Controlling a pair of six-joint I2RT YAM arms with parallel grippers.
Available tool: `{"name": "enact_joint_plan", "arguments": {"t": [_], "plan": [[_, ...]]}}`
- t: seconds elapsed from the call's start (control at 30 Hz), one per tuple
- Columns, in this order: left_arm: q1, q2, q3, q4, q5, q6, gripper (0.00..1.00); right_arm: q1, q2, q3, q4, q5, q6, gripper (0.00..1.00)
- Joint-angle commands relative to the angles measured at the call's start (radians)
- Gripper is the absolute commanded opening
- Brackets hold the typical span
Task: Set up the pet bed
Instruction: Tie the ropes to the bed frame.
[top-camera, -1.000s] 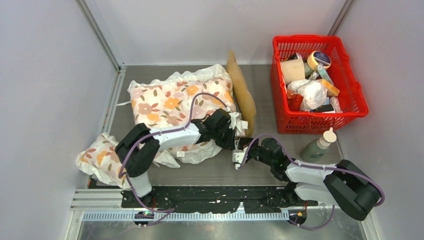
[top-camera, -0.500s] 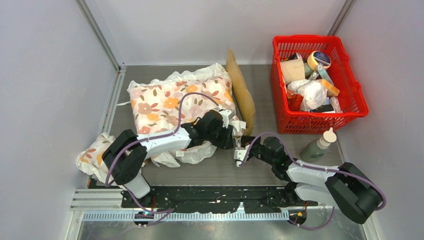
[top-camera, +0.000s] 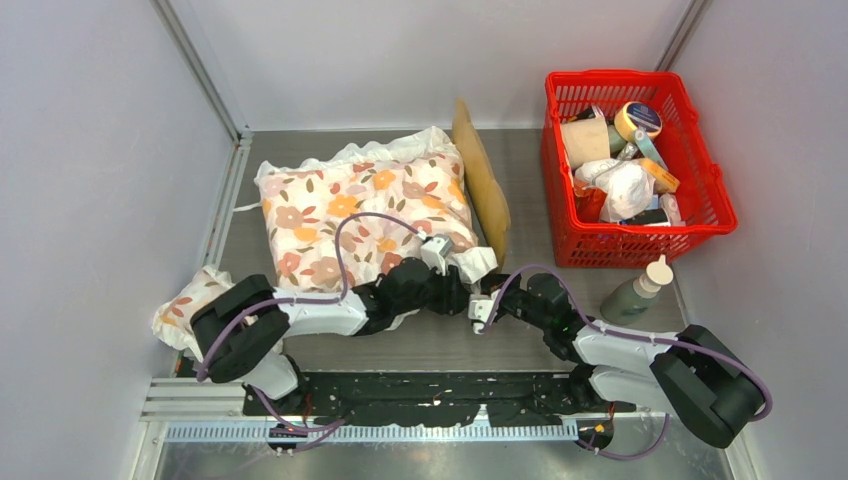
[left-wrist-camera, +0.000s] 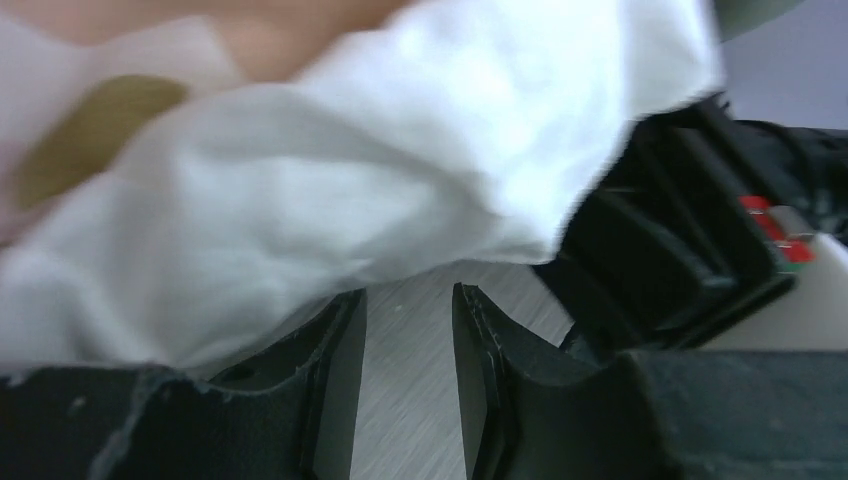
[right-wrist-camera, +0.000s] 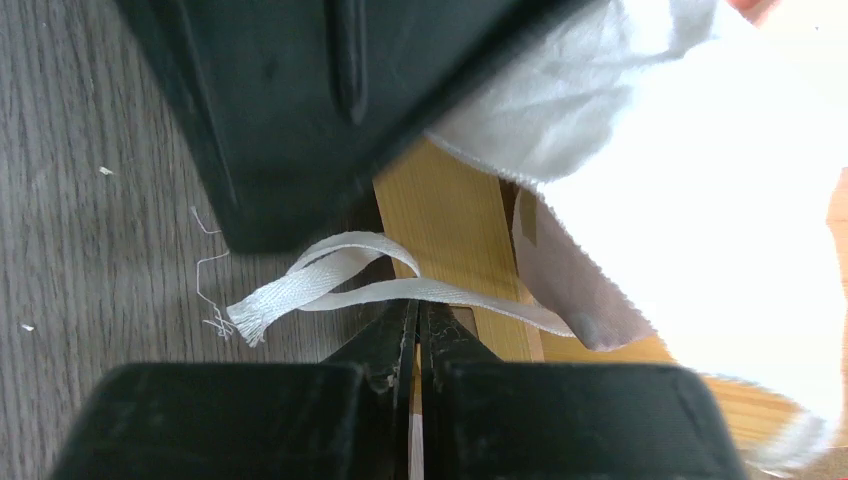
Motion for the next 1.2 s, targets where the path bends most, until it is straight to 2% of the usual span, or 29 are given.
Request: {"name": "enact_joint_plan", "arguments": {"t": [0.0, 0.17, 0.27, 0.43, 0.57, 0.83, 1.0, 1.17], "plan": [[-0.048, 0.048, -0.021, 0.316, -0.147, -0.095, 0.40, -0.009, -0.023, 0.031, 0.025, -0.022, 0.016, 0.05], [-0.071, 0.118, -0.047, 0.452, -0.173, -0.114, 0.42, -0.010, -0.033, 0.031, 0.021, -0.026, 0.020, 0.05], [-0.076, 0.136, -0.044, 0.457, -0.183, -0.139, 0.42, -0.011, -0.030, 0.032, 0.021, -0.025, 0.019, 0.05], [-0.123, 0.075, -0.079, 0.406, -0.298, -0.126, 0.42, -0.013, -0.029, 0.034, 0.022, -0.024, 0.020, 0.05], [-0.136, 0.073, -0.072, 0.372, -0.305, -0.147, 0.42, -0.013, -0.031, 0.032, 0.022, -0.026, 0.023, 0.05], [-0.147, 0.118, -0.104, 0.483, -0.324, -0.219, 0.39, -0.013, -0.039, 0.034, 0.016, -0.032, 0.028, 0.05], [-0.147, 0.131, -0.128, 0.516, -0.346, -0.259, 0.35, -0.015, -0.040, 0.033, 0.013, -0.036, 0.029, 0.05], [-0.147, 0.145, -0.146, 0.526, -0.361, -0.285, 0.36, -0.015, -0.042, 0.035, 0.013, -0.036, 0.030, 0.05]]}}
